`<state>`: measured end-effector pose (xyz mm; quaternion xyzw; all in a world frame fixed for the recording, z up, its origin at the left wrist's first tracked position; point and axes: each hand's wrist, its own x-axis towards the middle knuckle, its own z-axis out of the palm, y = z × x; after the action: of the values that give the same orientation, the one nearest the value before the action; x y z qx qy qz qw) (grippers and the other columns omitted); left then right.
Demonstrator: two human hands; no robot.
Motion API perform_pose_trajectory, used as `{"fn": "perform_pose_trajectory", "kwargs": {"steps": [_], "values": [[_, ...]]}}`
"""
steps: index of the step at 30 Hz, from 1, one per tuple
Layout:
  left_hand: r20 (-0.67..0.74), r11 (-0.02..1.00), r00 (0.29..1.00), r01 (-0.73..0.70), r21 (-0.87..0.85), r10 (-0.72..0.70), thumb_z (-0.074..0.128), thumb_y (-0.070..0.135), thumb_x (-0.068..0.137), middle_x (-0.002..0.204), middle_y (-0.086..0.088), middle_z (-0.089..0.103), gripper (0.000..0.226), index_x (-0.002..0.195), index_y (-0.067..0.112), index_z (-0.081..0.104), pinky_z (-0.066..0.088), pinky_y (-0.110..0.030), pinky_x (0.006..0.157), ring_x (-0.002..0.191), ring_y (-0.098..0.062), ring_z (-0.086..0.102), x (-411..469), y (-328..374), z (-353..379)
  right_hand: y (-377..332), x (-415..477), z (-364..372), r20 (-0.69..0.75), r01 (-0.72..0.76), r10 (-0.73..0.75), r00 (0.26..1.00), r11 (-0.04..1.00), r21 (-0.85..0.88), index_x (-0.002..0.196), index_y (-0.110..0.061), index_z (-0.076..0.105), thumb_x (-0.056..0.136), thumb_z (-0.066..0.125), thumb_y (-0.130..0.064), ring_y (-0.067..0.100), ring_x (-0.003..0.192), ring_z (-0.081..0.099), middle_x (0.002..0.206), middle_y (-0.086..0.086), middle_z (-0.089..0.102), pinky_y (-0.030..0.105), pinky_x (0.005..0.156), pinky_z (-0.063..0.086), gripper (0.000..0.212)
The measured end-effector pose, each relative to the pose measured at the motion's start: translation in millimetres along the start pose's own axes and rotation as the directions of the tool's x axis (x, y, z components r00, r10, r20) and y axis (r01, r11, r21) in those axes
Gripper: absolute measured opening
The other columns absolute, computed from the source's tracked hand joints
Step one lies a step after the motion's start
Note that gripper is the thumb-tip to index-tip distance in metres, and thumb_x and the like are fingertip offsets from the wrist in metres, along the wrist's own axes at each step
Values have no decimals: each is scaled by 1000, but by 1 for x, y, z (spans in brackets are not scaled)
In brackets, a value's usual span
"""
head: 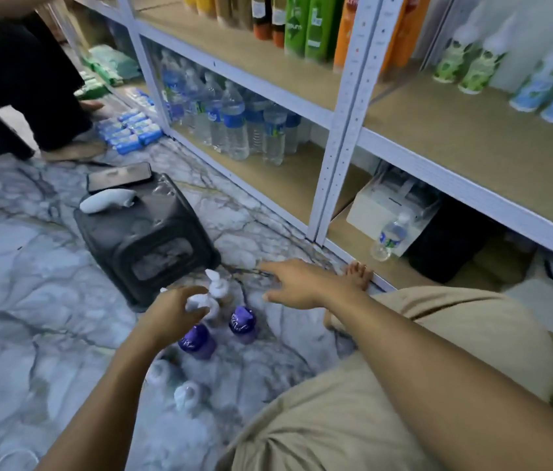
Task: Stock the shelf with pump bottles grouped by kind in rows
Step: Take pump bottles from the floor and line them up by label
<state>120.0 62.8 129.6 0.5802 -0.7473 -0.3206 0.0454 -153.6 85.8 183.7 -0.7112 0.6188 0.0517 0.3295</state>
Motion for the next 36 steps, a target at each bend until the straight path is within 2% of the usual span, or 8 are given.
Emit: {"fn": "perform_pose_trajectory", "kwargs": {"steps": [3,8,14,20,25,30,32,36], "values": [[-45,997,997,69,20,-68,75,22,86,111,-9,71,31,117,15,71,48,-33,79,98,-29,65,-7,-40,6,-12,28,22,46,16,-18,999,999,41,155,-34,30,95,63,-42,28,131,48,151,7,45,38,97,45,69],[-120,983,976,178,-32,-181,76,27,85,127,-3,63,41,125,24,68,43,-28,86,110,-24,62,-17,-101,22,-27,84,43,67,16,-20,998,998,57,150,-38,36,91,67,-40,27,125,54,143,4,53,43,98,49,67],[-150,970,959,229,-81,-239,81,22,78,120,-7,58,45,122,20,69,45,-32,92,109,-24,56,-21,-144,42,-36,163,68,-1,-41,42,999,991,125,151,-33,36,86,67,-39,29,121,57,140,9,56,36,95,48,72],[-197,935,915,331,-127,-351,79,16,78,105,-6,61,37,114,20,73,49,-35,83,97,-27,61,-7,-168,47,-35,208,97,7,-92,93,996,965,245,146,-26,46,84,73,-31,31,126,54,142,10,54,32,100,44,68],[-152,898,888,411,-159,-433,71,35,89,104,-1,66,23,110,27,72,50,-38,82,97,-24,62,0,-174,55,-30,227,108,176,-256,190,966,807,532,136,-28,52,90,71,-21,28,97,71,118,6,68,37,72,58,50],[-176,874,870,410,-263,-461,67,26,92,90,2,67,3,94,23,68,38,-22,65,87,-21,60,0,-164,67,-26,231,107,305,-378,223,926,538,754,120,-21,58,95,63,-5,22,82,66,101,7,71,36,77,53,30],[-180,867,862,421,-265,-474,67,25,92,85,3,65,2,91,23,66,39,-21,63,84,-22,59,0,-161,68,-28,228,106,304,-387,243,921,503,772,116,-16,62,96,61,-5,22,79,65,88,4,69,30,66,51,23],[-151,865,870,419,-278,-470,71,34,88,91,2,67,4,90,34,68,50,-37,77,89,-22,63,-6,-154,64,-30,213,100,201,-344,315,928,511,788,103,-14,69,94,65,-8,20,68,64,80,7,66,18,45,44,12]]}}
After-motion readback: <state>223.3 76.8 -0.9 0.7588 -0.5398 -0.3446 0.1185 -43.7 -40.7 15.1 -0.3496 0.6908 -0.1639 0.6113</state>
